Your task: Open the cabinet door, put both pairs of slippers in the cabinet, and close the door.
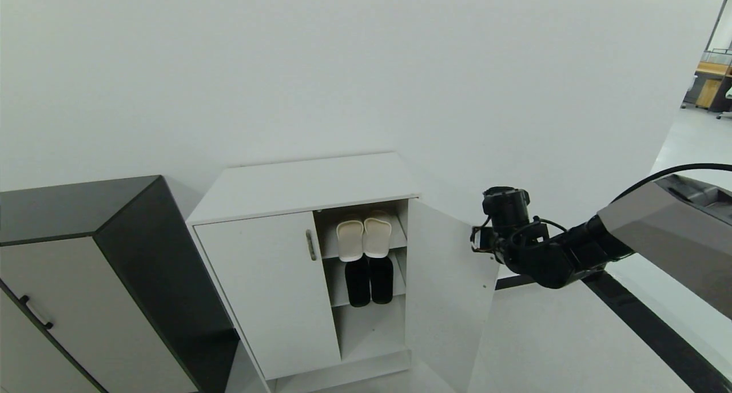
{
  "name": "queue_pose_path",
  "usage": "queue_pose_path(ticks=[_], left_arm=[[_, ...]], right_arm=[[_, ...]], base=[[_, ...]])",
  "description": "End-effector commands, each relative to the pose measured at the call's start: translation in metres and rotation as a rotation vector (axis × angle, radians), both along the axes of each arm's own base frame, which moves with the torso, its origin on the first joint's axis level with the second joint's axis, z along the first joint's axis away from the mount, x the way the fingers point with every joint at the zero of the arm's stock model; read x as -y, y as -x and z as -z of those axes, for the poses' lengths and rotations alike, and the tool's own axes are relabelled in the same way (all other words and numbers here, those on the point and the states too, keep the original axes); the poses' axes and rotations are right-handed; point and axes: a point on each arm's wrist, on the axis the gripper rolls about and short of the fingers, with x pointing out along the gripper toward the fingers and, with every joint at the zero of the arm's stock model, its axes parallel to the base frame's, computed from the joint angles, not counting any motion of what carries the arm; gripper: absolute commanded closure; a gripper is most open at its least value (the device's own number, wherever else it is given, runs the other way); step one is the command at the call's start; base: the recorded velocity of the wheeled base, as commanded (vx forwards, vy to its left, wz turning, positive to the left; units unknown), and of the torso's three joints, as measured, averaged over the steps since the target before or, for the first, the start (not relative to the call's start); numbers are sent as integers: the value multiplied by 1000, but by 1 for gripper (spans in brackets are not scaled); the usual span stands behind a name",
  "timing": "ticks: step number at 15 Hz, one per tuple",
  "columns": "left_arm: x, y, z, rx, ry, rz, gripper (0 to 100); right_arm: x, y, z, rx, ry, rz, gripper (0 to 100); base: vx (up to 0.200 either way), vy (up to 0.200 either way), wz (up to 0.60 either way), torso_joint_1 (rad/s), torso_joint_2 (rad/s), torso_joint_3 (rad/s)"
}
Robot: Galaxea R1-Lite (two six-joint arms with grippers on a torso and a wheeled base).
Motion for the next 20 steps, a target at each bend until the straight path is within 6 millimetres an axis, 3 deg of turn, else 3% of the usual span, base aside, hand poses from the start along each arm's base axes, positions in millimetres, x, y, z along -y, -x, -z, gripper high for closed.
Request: queue_pose_path(ticks=[1, 5, 7, 16, 20], left_arm=[[0, 0, 0, 0, 0, 0, 100], [0, 0, 0, 0, 0, 0, 100], [0, 0, 0, 0, 0, 0, 100], [0, 0, 0, 0, 0, 0, 100], [0, 0, 0, 0, 0, 0, 100]], right_arm=[[-20, 39, -26, 22, -30, -76, 100], [-31, 77, -45, 83, -30, -129, 100], [-29, 88, -40, 95, 21, -168, 100], [-31, 90, -8, 95, 97, -200, 100], [-31, 90, -4, 105, 96, -203, 100]], base=[[0, 0, 0, 0, 0, 0], [0, 0, 0, 0, 0, 0], [0, 0, 0, 0, 0, 0], [0, 0, 0, 0, 0, 0], [0, 0, 600, 2, 5, 5]])
